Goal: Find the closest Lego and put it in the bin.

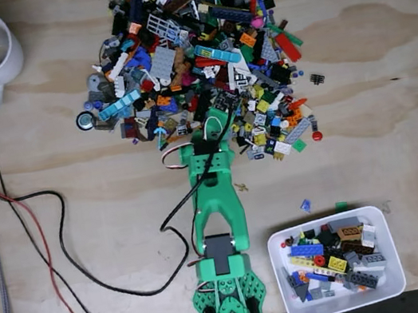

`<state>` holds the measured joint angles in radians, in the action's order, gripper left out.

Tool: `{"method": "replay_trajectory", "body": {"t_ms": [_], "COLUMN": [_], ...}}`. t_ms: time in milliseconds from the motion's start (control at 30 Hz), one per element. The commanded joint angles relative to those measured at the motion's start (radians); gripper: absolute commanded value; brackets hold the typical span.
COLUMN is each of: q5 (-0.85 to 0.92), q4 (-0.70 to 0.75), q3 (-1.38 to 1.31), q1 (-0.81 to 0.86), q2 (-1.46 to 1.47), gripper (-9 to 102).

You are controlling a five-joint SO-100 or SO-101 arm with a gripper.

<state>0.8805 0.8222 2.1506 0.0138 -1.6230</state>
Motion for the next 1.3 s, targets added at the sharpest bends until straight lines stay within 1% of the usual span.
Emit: {"method": "replay_trajectory", "body": {"t_ms": [0,200,467,667,933,1067,1167,1267], "q5": [0.009,0.012,-0.015,-0.067,-0.067,-0.08,-0.155,-0.301], "q4": [-0.011,-0.049,-0.034,0.06,0.273,0.308,0.288,0.236], "q3": [-0.049,-0.049,-0.044,-0.06,-0.293,-0.318,-0.265,-0.216], "q1": [-0.002,0.02,0.021,0.014,0.012,0.023,0.038,0.048], "q2": [-0.008,0.002,-0.008,-0.081,-0.106,-0.11,-0.106,-0.086], "gripper": [8,8,7,7,7,10,11,12]}}
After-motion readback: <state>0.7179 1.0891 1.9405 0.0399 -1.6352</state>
